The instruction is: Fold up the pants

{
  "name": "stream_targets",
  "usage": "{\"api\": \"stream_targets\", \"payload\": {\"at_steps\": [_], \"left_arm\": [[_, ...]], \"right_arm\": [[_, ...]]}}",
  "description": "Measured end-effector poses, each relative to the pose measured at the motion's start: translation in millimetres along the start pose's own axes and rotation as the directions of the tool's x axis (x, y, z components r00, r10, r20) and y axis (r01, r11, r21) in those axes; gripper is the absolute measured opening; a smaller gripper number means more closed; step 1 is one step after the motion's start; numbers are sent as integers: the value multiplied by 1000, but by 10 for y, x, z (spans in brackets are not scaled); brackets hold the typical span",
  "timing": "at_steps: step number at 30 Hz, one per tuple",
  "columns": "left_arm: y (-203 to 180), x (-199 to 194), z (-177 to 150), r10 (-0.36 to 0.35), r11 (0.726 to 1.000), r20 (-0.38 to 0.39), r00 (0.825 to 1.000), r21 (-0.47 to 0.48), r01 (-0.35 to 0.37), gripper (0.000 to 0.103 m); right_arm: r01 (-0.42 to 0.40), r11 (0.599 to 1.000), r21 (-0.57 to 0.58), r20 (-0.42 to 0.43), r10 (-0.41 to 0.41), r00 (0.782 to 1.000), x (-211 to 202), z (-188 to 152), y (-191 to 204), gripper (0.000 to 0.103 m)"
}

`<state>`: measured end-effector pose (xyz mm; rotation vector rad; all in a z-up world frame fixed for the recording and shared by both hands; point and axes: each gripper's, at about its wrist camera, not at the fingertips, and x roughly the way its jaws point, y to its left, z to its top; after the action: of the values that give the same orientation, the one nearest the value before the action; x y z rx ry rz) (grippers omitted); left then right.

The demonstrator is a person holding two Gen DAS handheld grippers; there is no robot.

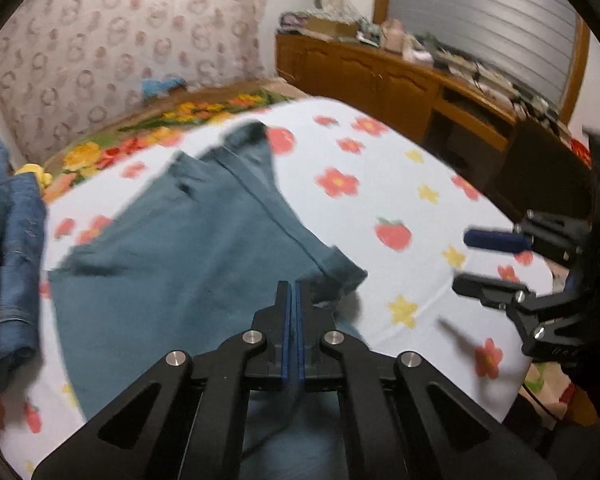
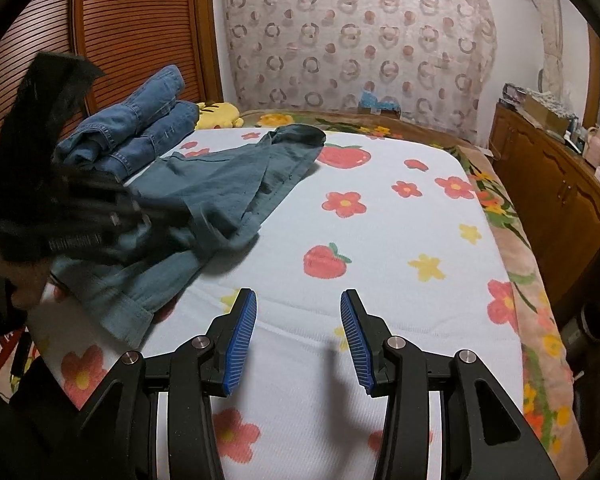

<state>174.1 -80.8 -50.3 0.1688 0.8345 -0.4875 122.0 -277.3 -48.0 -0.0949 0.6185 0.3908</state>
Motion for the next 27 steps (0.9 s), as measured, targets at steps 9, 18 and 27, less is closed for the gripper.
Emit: {"api": "stream_targets", "payload": {"at_steps": [9,18,27], "left_arm": [[720,-241,193,136,987,70,988,-93,-130,2],[1378,-293,89,282,940,63,957,-217,-263,2],[1452,-318,54,292,935,72,954,-231,-269,3]], "right_arm": [[-19,999,-33,-5,19,1000,156,98,115,46],[-37,998,-46,-13,36,999,261,124,149,46],[-39,997,-59,-18,38,999,275,155,178,46]]}}
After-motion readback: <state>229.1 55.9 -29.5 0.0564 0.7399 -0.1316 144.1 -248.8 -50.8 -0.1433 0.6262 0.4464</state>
